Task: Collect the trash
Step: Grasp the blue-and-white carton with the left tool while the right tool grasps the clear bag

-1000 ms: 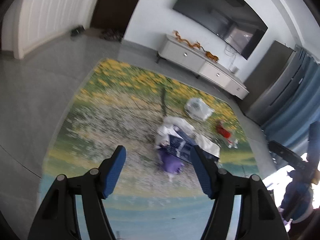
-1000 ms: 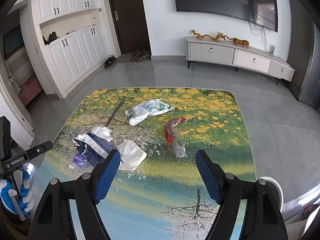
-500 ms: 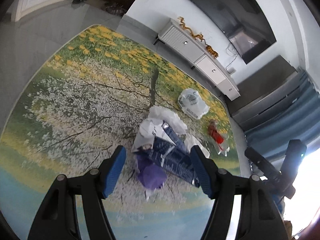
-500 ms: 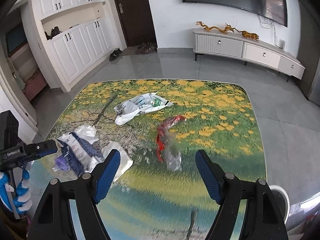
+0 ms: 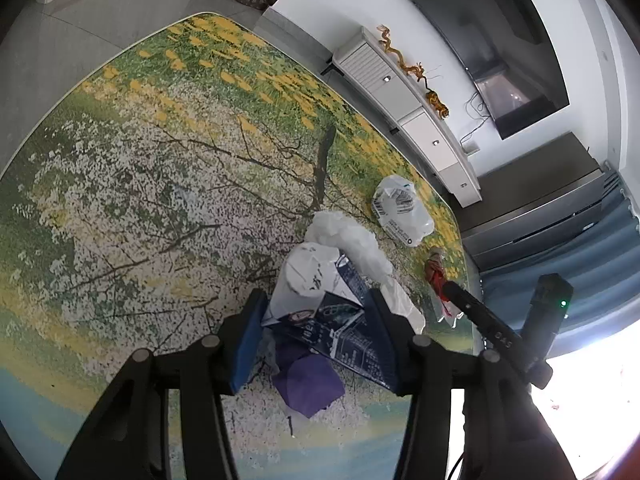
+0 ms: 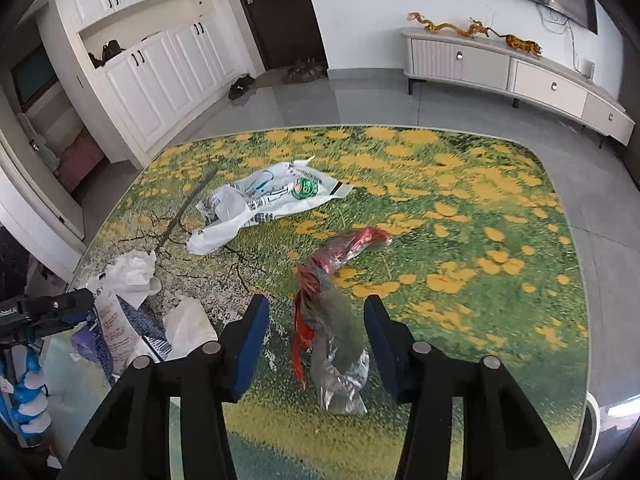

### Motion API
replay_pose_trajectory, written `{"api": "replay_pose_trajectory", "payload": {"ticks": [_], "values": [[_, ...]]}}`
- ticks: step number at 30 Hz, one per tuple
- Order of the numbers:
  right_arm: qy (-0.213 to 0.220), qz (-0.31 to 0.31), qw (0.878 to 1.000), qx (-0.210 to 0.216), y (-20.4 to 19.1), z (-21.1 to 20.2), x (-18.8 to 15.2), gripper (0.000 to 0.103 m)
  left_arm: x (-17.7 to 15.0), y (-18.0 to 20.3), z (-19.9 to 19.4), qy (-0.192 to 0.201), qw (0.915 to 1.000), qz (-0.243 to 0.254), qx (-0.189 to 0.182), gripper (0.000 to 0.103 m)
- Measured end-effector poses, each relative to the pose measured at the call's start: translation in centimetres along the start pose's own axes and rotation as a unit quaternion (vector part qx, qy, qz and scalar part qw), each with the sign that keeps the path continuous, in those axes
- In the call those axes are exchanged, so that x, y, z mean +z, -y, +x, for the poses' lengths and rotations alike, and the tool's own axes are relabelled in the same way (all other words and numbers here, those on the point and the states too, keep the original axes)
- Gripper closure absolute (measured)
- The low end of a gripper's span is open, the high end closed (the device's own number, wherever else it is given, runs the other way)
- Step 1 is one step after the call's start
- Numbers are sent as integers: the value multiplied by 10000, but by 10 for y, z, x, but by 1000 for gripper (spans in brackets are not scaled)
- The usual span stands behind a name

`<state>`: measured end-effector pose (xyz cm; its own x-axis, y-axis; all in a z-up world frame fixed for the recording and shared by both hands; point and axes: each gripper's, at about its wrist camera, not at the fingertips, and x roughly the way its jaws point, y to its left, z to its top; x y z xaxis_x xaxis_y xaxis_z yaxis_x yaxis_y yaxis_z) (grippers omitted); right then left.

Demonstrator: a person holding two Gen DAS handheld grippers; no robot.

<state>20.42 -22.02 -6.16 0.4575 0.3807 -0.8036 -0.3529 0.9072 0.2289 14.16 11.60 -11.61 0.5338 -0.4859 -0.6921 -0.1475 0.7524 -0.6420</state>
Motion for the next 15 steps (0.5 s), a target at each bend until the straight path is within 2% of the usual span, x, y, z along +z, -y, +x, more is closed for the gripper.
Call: {"api": "replay_pose_trajectory", "payload": {"ticks": [3, 5, 8, 15], "values": [[-50, -48, 10000, -11, 0, 5, -1, 71, -1, 1, -2, 30, 10000, 4, -8, 58], [-76, -72, 9999, -8, 0, 7, -3, 80, -1, 3, -3, 35, 10000, 47, -77, 77], [-39, -121, 9999, -47, 0, 2, -7, 90, -2, 6, -9, 104, 9998, 127, -142, 80], [159, -208, 9997, -28, -10, -29, -22, 92, -7, 19, -27, 301, 9989, 297, -189, 81]]}}
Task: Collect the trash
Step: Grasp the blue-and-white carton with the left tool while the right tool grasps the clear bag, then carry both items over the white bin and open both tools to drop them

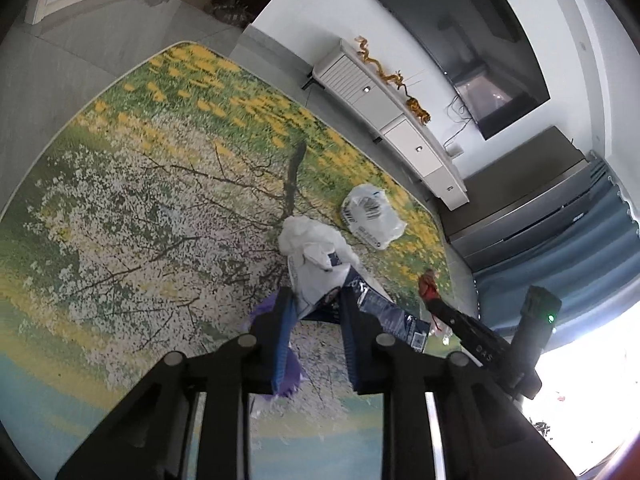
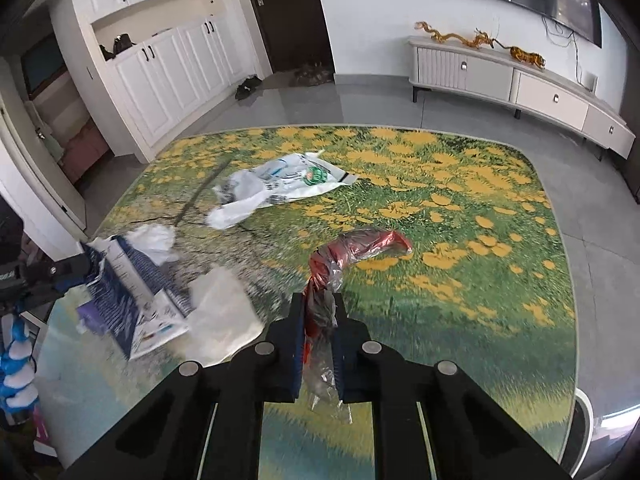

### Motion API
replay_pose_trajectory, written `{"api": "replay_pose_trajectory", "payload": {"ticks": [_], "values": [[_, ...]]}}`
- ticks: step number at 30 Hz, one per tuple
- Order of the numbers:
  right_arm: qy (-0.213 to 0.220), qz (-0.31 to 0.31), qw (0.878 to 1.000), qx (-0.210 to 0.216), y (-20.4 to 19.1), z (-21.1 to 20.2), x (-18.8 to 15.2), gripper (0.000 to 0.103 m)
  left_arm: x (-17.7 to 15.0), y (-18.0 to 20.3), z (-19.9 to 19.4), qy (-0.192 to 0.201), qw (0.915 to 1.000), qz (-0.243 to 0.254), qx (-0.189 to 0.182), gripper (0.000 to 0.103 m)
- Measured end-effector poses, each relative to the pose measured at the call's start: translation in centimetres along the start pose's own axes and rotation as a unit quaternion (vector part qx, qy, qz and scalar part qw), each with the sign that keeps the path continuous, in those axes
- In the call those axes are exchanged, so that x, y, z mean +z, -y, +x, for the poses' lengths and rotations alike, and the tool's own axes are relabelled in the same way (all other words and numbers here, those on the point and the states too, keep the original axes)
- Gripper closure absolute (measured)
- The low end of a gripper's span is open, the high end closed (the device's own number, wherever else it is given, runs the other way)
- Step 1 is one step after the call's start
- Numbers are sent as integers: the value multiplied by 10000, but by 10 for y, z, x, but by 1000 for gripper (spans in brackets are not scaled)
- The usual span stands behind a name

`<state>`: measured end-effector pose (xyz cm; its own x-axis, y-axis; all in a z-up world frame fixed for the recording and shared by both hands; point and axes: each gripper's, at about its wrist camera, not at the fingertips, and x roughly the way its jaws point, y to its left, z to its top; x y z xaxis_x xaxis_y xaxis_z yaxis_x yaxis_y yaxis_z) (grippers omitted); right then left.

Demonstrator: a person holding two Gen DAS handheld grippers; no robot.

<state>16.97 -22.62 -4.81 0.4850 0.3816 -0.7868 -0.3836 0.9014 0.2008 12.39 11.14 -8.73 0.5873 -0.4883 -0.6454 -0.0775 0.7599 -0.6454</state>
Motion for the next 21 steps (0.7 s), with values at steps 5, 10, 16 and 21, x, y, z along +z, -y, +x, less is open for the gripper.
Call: {"api": "replay_pose_trajectory", "payload": {"ticks": [5, 10, 16, 21], "values": [[236, -89, 9997, 26, -9, -33, -11, 92, -7, 9, -19, 145, 9997, 123, -132, 81], [512, -95, 9986, 36, -11, -69, -22, 92, -16, 31, -41, 280, 9987, 327, -270, 81], [983, 26, 9951, -49, 0, -125, -35, 92, -23, 73, -57, 348, 9961, 615, -535, 81], [1331, 196, 9906, -230, 25, -171, -53, 92, -34, 126, -48, 195, 9915, 1009, -794, 81]]}}
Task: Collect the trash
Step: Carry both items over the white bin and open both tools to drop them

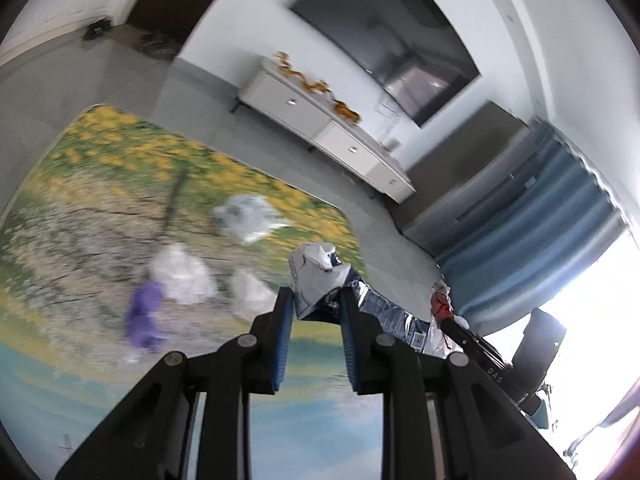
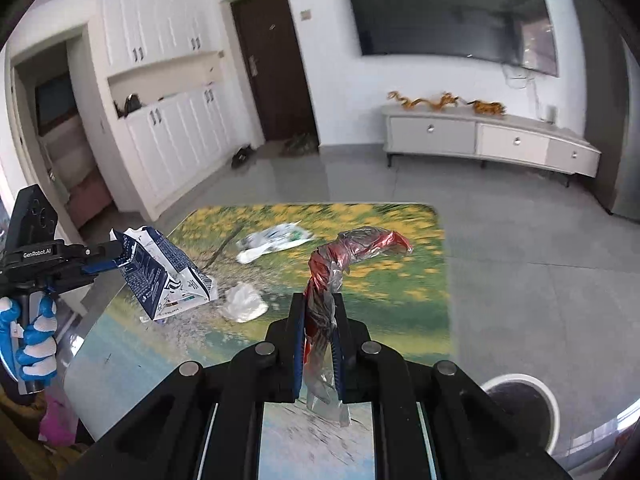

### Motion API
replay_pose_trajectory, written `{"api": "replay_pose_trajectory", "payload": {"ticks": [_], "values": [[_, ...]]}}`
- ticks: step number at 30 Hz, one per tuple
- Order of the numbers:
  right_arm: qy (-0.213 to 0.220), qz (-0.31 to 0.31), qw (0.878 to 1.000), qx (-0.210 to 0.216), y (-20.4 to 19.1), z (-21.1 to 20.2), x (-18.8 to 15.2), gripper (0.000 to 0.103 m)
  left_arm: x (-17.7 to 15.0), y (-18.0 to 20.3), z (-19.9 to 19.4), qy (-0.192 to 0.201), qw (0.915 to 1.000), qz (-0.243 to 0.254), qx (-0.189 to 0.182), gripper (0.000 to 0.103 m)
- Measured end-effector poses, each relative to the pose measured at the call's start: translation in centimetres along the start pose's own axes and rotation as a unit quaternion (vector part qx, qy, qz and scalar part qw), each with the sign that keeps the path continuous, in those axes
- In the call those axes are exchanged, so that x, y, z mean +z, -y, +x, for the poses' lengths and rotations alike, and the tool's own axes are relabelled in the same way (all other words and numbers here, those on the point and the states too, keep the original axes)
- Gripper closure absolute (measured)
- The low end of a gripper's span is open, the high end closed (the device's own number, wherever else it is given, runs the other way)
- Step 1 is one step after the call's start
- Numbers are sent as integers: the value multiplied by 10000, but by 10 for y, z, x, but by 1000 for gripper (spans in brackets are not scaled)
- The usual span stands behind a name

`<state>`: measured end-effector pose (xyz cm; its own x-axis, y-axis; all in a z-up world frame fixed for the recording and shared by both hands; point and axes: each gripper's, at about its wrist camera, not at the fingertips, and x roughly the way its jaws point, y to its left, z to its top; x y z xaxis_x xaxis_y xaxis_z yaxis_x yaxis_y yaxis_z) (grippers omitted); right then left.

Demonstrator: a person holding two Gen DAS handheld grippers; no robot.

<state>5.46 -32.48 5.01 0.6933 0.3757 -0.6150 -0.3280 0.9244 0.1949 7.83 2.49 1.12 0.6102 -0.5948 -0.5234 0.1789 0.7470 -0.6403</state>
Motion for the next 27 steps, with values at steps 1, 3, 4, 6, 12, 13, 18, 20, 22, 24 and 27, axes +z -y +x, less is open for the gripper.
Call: {"api": "replay_pose_trajectory", "payload": {"ticks": [1, 3, 4, 6, 12, 13, 18, 20, 22, 24, 27], "values": [[65, 51, 9999, -77, 10, -10, -3, 92, -1, 8, 4, -51, 10000, 58, -34, 81], [144, 152, 9996, -205, 27, -26, -10, 92, -3, 32, 24, -239, 9994, 241, -109, 81], [185, 252, 9991, -299, 41, -35, -16, 92, -5, 44, 33, -329, 9988, 339, -133, 81], [215, 431, 9979, -437, 63, -48, -27, 92, -11, 74, 58, -540, 9966, 601, -170, 81], [185, 1282, 9872, -927, 146, -80, -82, 92, -38, 158, 141, -1186, 9830, 1375, -283, 81], [148, 1432, 9846, -994, 160, -82, -92, 92, -43, 171, 155, -1275, 9800, 1500, -280, 81], [-114, 1914, 9746, -1157, 208, -81, -129, 89, -79, 226, 224, -1650, 9627, 2142, -93, 81], [-226, 2045, 9716, -1165, 222, -74, -140, 89, -94, 238, 256, -1807, 9566, 2285, 34, 81], [-346, 2151, 9688, -1185, 233, -63, -149, 89, -104, 247, 278, -1880, 9519, 2411, 186, 81], [-465, 2249, 9656, -1219, 244, -52, -158, 89, -116, 253, 301, -1982, 9465, 2528, 322, 81], [-622, 2314, 9620, -1310, 255, -37, -168, 87, -128, 261, 326, -2014, 9400, 2698, 543, 81]]}}
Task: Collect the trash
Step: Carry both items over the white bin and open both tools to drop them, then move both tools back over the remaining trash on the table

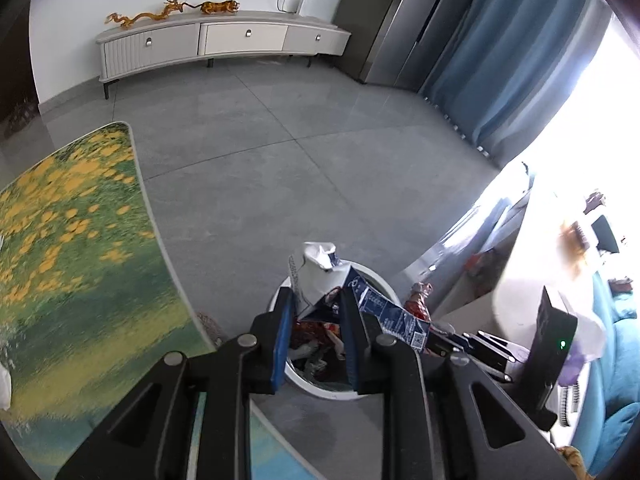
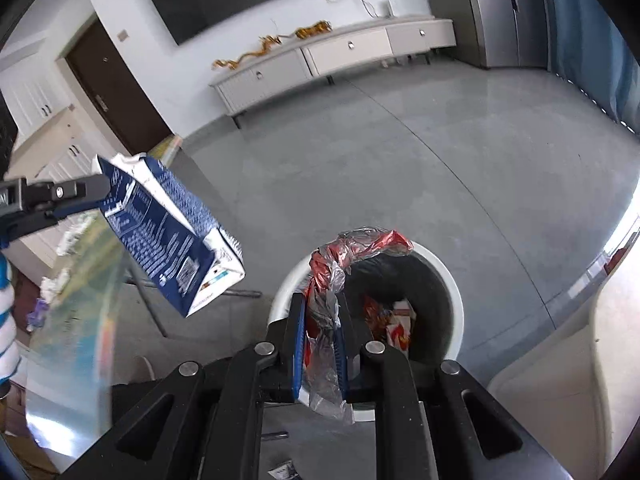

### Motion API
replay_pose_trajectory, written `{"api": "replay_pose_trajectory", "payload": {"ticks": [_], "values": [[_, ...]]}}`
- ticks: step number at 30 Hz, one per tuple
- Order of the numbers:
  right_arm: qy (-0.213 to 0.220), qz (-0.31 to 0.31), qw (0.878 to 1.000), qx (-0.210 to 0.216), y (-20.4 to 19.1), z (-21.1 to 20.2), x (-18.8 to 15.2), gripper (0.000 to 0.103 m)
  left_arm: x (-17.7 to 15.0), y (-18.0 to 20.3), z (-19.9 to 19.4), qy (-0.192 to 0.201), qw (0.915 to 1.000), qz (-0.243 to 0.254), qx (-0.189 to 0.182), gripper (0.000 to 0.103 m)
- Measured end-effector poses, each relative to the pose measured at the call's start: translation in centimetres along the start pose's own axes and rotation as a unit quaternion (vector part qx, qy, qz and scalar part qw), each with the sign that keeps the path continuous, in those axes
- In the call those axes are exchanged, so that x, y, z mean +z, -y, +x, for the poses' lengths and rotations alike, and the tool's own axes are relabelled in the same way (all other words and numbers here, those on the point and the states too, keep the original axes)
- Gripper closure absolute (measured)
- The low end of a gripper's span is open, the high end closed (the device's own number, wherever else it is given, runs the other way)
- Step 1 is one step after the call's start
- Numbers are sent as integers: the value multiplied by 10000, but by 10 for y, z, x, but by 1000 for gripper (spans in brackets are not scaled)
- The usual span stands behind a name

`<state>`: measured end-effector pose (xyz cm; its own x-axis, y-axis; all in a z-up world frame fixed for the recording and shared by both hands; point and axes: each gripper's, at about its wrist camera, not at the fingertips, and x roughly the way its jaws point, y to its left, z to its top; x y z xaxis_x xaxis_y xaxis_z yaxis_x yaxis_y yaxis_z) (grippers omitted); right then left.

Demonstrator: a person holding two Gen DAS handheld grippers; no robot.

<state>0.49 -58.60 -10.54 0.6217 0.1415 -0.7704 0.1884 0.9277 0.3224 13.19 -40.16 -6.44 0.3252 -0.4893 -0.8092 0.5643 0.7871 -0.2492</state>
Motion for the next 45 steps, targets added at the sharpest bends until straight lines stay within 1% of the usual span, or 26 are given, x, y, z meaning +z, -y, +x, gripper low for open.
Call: {"api": "replay_pose_trajectory", "payload": {"ticks": [1, 3, 5, 6, 7, 8, 9, 13, 15, 19, 22, 24, 25, 29, 34, 40, 42, 45], "values": [[-25, 12, 10000, -17, 2, 4, 0, 84, 1, 3, 6, -28, 10000, 40, 26, 81], [-67, 67, 9999, -104, 8, 12, -1, 65, 3, 9, 24, -164, 9998, 59, 7, 80], [-90, 129, 9997, -164, 12, 17, -3, 59, 4, 13, 43, -260, 9996, 117, 71, 80], [-107, 166, 9996, -176, 16, 18, -5, 59, 3, 13, 51, -342, 9993, 110, 35, 80], [-145, 212, 9994, -226, 18, 19, -6, 59, 2, 13, 62, -470, 9988, 94, -47, 77], [-169, 233, 9993, -258, 18, 19, -7, 59, 0, 14, 70, -563, 9984, 68, -55, 72], [-185, 257, 9991, -284, 19, 18, -9, 59, -2, 14, 74, -607, 9981, 44, -76, 72], [-220, 310, 9987, -338, 21, 10, -16, 57, -8, 15, 75, -684, 9969, 38, -393, 70], [-224, 348, 9986, -342, 21, 8, -15, 57, -9, 16, 66, -637, 9967, 83, -493, 68], [-113, 387, 9986, -328, 10, 0, -10, 57, -12, 10, 33, -360, 9979, 147, -508, 66], [71, 284, 9991, -306, -11, -11, -1, 56, -10, 2, 0, -24, 9991, 141, -404, 66], [206, 157, 9993, -266, -24, -21, 9, 55, -12, -9, -29, 264, 9992, 113, -289, 60], [285, 68, 9993, -242, -33, -28, 13, 55, -13, -15, -44, 416, 9989, 68, -221, 54], [565, -271, 9980, -73, -70, -51, 27, 52, -22, -43, -94, 878, 9961, -87, -67, 53], [868, -661, 9939, 178, -124, -76, 40, 52, -45, -86, -158, 1398, 9895, -303, 218, 53], [1231, -1048, 9855, 508, -189, -105, 51, 52, -80, -138, -225, 1978, 9779, -564, 378, 53], [1279, -1157, 9832, 592, -208, -111, 51, 51, -92, -163, -248, 2131, 9735, -740, 388, 53], [1314, -1370, 9791, 723, -237, -115, 52, 51, -111, -197, -275, 2185, 9695, -969, 540, 53]]}}
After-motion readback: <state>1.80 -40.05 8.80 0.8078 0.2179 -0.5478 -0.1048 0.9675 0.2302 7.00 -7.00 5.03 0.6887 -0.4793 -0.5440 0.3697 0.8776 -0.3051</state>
